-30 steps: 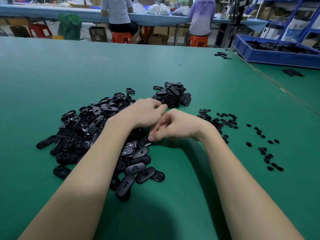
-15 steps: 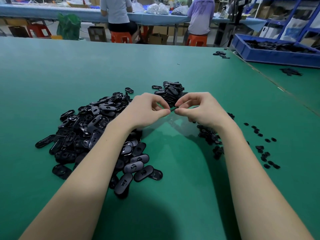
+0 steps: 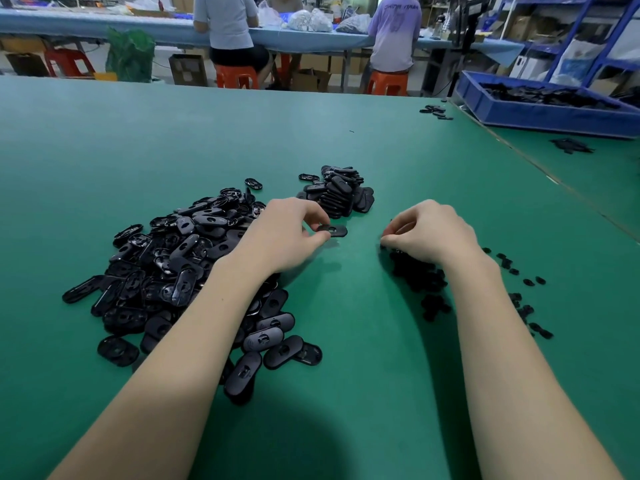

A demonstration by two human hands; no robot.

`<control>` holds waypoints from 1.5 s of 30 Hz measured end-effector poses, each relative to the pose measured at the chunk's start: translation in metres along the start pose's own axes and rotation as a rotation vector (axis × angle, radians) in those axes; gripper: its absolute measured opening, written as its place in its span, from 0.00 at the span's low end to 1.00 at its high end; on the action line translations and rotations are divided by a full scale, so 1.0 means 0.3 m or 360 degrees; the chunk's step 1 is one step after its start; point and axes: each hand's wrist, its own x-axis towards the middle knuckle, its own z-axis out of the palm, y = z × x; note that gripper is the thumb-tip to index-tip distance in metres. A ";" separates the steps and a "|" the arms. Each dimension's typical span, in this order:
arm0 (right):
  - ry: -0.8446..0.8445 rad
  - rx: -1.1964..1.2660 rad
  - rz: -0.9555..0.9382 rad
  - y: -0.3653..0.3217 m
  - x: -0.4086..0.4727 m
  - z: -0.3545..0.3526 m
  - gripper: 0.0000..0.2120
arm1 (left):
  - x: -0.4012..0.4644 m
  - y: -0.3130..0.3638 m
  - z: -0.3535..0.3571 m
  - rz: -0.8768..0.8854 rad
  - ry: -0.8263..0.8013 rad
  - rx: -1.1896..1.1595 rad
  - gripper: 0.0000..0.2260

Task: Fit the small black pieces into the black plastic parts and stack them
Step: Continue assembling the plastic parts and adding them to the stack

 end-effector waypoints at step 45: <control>-0.0157 0.1222 -0.0134 -0.108 -0.046 0.061 0.03 | -0.028 -0.014 -0.001 -0.0342 0.0173 -0.0795 0.13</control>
